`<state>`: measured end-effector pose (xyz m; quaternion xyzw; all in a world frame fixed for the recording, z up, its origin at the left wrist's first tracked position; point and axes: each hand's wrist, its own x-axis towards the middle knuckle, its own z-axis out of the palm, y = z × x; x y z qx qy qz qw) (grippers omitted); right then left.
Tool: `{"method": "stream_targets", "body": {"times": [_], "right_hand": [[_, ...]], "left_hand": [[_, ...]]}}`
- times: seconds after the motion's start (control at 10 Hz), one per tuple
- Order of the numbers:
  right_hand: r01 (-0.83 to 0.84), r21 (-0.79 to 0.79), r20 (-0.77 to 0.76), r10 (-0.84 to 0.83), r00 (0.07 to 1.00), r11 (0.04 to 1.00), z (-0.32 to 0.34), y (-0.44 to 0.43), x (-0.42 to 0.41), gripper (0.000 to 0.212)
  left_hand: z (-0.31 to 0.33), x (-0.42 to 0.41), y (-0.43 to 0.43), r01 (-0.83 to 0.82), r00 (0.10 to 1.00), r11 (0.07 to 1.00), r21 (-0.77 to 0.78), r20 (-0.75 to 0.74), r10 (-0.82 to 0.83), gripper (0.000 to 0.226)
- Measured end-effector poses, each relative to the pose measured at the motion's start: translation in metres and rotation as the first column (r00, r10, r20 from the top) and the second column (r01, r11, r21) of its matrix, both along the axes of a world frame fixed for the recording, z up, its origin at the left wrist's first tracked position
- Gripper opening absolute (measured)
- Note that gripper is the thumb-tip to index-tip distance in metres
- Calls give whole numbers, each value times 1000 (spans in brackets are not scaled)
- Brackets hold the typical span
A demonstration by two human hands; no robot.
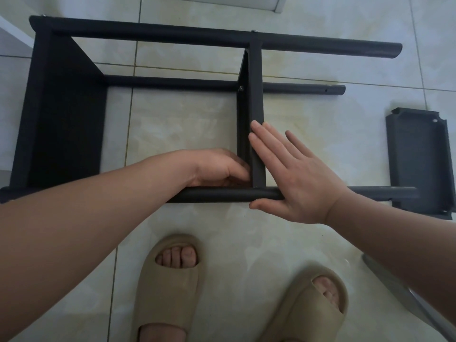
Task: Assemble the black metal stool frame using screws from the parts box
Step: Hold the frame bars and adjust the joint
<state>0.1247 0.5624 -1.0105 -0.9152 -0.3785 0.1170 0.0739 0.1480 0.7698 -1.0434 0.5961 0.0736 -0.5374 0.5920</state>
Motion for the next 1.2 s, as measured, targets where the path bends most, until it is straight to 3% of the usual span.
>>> {"method": "stream_targets", "body": {"times": [0.2,0.4,0.6,0.8,1.1,1.2], "right_hand": [[-2,5,6,2,1000,1000,0,0,0,104],[-1,19,10,1,1000,1000,-1,0,0,104],[2,22,6,-2,1000,1000,-1,0,0,104],[4,15,4,-4,1000,1000,-1,0,0,104],[2,13,8,-2,1000,1000,-1,0,0,105],[3,10,7,-3,1000,1000,-1,0,0,104]], "left_hand": [[3,2,1,-3,993,996,-87,-115,-7,22],[1,0,-2,30,999,1000,4,11,-30,26],[2,1,2,-9,996,995,-98,-86,1,18],[-1,0,0,5,1000,999,-43,-13,-5,19],[-1,1,1,1,995,992,-127,-100,-14,19],[-4,1,0,26,1000,999,-39,-2,-26,16]]}}
